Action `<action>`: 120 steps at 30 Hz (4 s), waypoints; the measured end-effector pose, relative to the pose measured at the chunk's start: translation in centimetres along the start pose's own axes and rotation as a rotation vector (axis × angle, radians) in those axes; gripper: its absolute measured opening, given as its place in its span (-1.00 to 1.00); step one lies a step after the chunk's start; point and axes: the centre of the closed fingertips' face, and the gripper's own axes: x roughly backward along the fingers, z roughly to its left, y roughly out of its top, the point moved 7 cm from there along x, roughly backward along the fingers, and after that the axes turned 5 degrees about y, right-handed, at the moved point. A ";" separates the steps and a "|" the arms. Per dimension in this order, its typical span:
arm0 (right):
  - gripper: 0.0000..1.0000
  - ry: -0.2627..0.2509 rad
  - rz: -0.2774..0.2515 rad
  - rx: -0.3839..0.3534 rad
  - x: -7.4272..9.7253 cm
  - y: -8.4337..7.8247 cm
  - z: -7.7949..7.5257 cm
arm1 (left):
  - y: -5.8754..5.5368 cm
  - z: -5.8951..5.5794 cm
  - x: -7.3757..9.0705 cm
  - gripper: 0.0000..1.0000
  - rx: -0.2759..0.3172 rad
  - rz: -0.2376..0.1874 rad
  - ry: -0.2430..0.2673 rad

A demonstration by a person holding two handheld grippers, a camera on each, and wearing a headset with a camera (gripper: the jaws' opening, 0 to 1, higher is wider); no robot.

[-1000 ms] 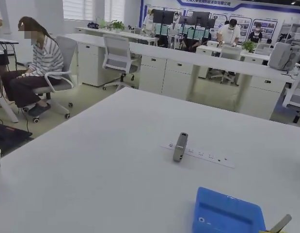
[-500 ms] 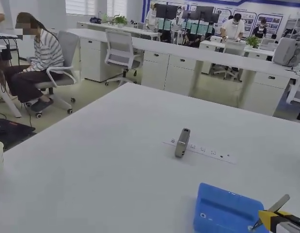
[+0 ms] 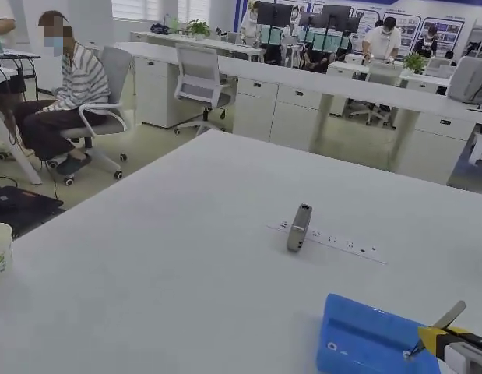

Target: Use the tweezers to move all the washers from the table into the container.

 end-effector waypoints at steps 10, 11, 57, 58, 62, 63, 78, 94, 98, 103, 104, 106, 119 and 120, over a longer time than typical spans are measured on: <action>-0.96 -0.005 0.059 0.005 -1.3 -1.3 -0.7 | -0.1 -0.1 0.0 0.59 -0.001 0.008 -0.005; -0.96 -0.006 0.062 0.004 -1.3 -1.3 -0.7 | -0.1 -0.1 0.0 0.59 -0.001 0.009 -0.005; -0.96 0.002 0.143 -0.030 -4.7 -4.7 -1.1 | -0.4 0.0 -0.2 0.56 -0.009 0.039 0.000; -0.96 0.002 0.147 -0.031 -4.7 -4.7 -1.1 | -0.4 0.0 -0.2 0.56 -0.010 0.039 0.000; -0.95 -0.001 0.137 -0.030 -4.6 -4.9 -1.2 | -0.4 -0.1 -0.2 0.55 -0.010 0.042 -0.002; -0.95 -0.001 0.136 -0.033 -4.6 -4.9 -1.2 | -0.4 -0.1 -0.3 0.55 -0.011 0.043 -0.002; -0.95 0.005 0.065 -0.010 -2.6 -3.0 -1.0 | 0.4 -0.7 0.2 0.66 0.099 0.012 -0.113; -0.95 0.004 0.074 -0.017 -3.4 -3.6 -1.0 | 0.6 -0.4 0.6 0.62 0.062 -0.031 -0.047; -0.95 0.001 0.088 -0.023 -3.9 -4.1 -1.3 | 0.4 -0.4 0.5 0.62 0.034 -0.020 -0.040; -0.95 0.005 0.102 -0.034 -4.3 -4.8 -1.3 | 0.4 -0.5 0.4 0.61 0.034 -0.015 -0.044; -0.95 0.005 0.102 -0.037 -4.4 -4.9 -1.3 | 0.4 -0.5 0.4 0.61 0.033 -0.015 -0.045; -0.95 0.008 0.105 -0.045 -4.4 -5.0 -1.2 | 0.5 -0.5 0.4 0.61 0.033 -0.019 -0.045; -0.93 0.001 0.115 -0.033 -4.4 -5.0 -1.2 | 0.8 -0.1 0.6 0.60 0.049 -0.044 -0.030; -0.93 0.000 0.117 -0.029 -4.3 -5.0 -1.2 | 0.8 -0.1 0.6 0.60 0.053 -0.045 -0.032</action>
